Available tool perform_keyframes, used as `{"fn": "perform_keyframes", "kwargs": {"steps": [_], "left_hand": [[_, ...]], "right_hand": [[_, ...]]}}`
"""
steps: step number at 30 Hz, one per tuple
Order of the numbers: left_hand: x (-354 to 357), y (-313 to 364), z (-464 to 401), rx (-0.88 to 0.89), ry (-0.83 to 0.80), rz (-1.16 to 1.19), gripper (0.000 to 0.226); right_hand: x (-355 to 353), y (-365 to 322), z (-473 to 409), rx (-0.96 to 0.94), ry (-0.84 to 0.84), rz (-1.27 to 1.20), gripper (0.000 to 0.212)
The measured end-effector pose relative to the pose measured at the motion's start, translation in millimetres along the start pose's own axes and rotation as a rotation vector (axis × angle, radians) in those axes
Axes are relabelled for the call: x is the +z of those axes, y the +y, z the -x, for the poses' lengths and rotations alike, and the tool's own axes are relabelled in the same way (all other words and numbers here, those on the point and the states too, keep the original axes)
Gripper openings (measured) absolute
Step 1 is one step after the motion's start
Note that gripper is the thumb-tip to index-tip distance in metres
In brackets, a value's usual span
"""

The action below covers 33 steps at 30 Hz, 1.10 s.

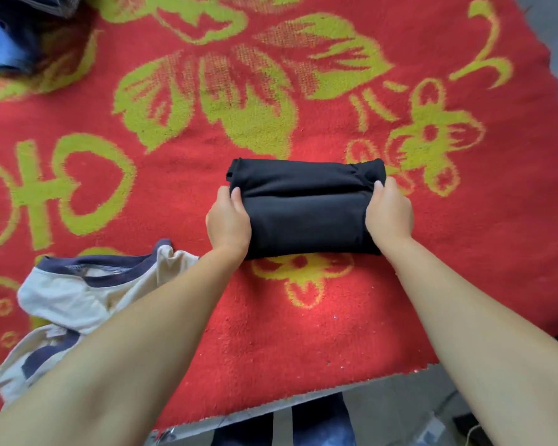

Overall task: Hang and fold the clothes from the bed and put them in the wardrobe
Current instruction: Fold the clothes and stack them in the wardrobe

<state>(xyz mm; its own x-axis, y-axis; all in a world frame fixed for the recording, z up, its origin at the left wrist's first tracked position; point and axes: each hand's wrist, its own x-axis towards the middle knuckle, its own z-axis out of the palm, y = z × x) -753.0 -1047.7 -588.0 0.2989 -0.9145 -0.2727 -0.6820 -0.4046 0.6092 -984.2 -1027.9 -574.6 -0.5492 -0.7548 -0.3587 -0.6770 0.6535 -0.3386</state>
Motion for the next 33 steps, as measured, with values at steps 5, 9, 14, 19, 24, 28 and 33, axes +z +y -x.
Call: {"fn": "perform_keyframes", "kwargs": {"steps": [5,9,14,19,24,28,33], "left_hand": [[2.8,-3.0,2.2,-0.182,-0.055,-0.017,0.033],[1.2,24.9,-24.8,-0.182,-0.111,0.101,0.049],[11.4,28.1,-48.5,-0.115,-0.041,0.039,0.03],[13.3,12.7,-40.3,-0.092,0.004,-0.107,0.033],[-6.0,-4.5,2.9,0.679,0.027,-0.358,0.068],[18.7,-25.7,57.5,0.923,-0.296,-0.726,0.101],[30.0,-1.0,48.1,0.625,-0.414,-0.921,0.096]], "right_hand": [[-2.6,-5.5,-8.0,0.125,-0.109,-0.129,0.038],[-9.4,-15.7,-29.4,0.091,-0.114,-0.189,0.054],[5.2,-23.9,-38.9,-0.111,-0.064,0.016,0.04],[8.5,-20.5,-35.1,-0.044,-0.032,0.04,0.042],[-0.2,1.3,24.9,-0.696,0.014,0.289,0.08],[18.3,20.8,54.9,-0.811,-0.179,0.612,0.106],[22.1,-4.5,42.5,-0.659,-0.207,0.75,0.084]]}}
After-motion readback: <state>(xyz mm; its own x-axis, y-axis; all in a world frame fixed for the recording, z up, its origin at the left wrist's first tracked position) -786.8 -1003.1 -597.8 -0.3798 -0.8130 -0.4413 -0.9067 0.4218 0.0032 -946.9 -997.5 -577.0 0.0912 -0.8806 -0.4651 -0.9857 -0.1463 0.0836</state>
